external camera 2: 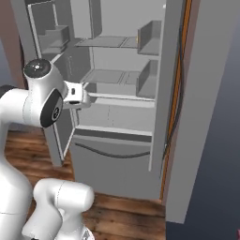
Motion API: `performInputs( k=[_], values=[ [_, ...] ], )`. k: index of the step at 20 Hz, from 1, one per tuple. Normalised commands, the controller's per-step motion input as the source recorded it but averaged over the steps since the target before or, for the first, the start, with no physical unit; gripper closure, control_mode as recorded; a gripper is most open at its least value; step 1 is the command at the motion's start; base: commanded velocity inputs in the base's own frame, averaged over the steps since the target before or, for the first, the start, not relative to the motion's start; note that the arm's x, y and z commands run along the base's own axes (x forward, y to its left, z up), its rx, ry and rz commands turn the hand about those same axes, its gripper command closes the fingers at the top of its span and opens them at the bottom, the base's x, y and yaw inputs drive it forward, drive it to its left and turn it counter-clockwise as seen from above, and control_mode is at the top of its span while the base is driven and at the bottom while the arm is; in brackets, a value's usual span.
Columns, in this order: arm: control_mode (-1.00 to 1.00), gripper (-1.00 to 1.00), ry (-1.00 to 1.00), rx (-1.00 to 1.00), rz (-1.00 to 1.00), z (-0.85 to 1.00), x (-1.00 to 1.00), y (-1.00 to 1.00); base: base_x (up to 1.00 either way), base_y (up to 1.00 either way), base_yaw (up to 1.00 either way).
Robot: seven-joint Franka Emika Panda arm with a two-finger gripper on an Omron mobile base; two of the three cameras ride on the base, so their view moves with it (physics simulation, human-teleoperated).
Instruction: Take the cheese, chicken drumstick, and carrot from the fridge and place them on the plate on the dining counter to create an appetizer plate.
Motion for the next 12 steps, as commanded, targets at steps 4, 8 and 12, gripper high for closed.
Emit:
performInputs(
  k=[4, 8, 12],
  values=[
    [1.00, -1.00, 0.00, 0.00, 0.00, 0.00, 0.00, 0.00, 0.51, -0.14, 0.00],
    [1.00, -1.00, 0.00, 0.00, 0.00, 0.00, 0.00, 0.00, 0.47, -0.12, 0.00],
    [1.00, -1.00, 0.00, 0.00, 0.00, 0.00, 0.00, 0.00, 0.50, -0.04, -0.01]
  ],
)
